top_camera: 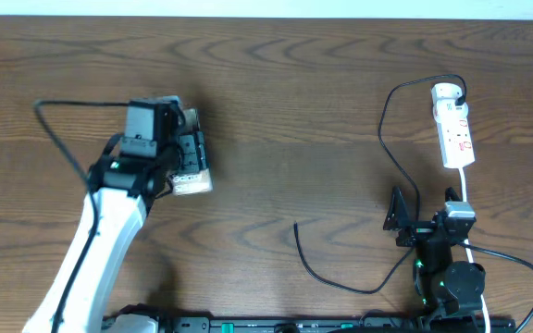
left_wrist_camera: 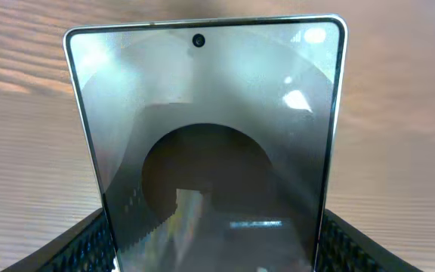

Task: Plug charger to phone and switch on socket
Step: 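Lift the phone with the left gripper and tilt it upright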

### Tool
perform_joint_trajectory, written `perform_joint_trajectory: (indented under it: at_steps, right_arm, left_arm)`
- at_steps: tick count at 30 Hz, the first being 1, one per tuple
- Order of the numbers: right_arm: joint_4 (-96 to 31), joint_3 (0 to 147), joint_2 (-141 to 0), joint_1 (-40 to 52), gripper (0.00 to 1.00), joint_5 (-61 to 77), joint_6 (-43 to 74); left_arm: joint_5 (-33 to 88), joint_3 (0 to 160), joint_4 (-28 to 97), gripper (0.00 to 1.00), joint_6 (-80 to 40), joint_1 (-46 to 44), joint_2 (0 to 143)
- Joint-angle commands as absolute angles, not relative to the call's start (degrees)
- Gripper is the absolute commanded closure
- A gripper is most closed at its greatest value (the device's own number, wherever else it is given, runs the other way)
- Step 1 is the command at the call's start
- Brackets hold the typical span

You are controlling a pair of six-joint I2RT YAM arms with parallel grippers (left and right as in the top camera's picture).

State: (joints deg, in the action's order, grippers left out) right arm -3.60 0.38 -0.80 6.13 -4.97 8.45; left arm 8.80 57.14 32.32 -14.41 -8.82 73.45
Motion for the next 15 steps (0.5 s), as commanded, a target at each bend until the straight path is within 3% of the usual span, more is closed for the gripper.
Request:
perform_joint_trajectory:
  at_steps: [1, 15]
  right_arm:
    - [-3.7, 0.32, -0.64, 6.33, 0.01, -5.48, 7.66]
    - [-3.7, 0.32, -0.64, 6.33, 0.01, -5.48, 7.66]
  left_arm:
    - [19.4, 59.37, 31.05, 0.92, -30.33, -7.27, 69.3]
    - [52.62, 59.37, 21.61, 0.92, -91.13, 2.59, 67.02]
